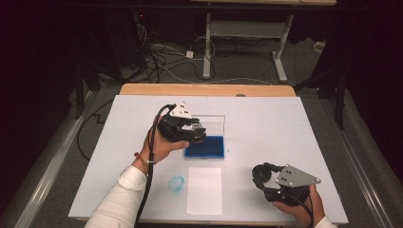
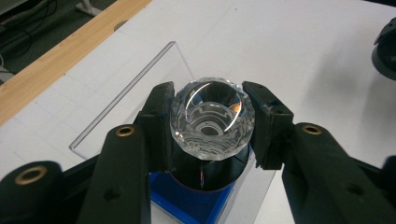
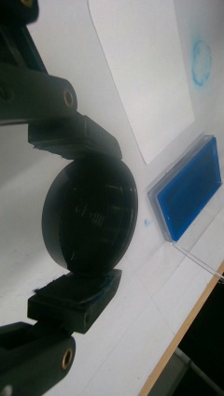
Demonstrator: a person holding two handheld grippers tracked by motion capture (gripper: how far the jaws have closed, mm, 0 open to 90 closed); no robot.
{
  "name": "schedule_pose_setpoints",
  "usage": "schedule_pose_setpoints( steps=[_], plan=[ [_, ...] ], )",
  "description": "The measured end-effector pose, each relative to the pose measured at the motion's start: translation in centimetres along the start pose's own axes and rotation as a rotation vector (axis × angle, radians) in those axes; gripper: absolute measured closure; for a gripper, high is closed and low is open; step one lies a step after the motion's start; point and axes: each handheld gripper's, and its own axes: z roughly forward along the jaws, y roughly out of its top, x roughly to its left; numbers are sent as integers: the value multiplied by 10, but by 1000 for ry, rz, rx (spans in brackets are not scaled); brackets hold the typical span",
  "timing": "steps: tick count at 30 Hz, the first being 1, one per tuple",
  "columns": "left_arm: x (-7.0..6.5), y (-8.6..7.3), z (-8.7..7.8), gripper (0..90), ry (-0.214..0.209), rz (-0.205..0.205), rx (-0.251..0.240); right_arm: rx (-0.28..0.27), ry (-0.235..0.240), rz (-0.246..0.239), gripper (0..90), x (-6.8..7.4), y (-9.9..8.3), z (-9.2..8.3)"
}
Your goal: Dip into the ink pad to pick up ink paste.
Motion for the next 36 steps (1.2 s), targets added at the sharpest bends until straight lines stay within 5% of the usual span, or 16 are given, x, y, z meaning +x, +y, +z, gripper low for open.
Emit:
schedule_pose_setpoints(
  steps=[9, 19, 36],
  plan=[
    [-4, 19, -7, 550, -1, 32, -6, -6, -19, 8, 378, -3, -4, -7],
    [-7, 22, -1, 550, -7, 38, 30, -6, -24, 8, 378, -4, -5, -9],
    [8, -13, 39, 550, -41, -37, 116, 0, -29, 11, 378, -6, -9, -11]
  ],
)
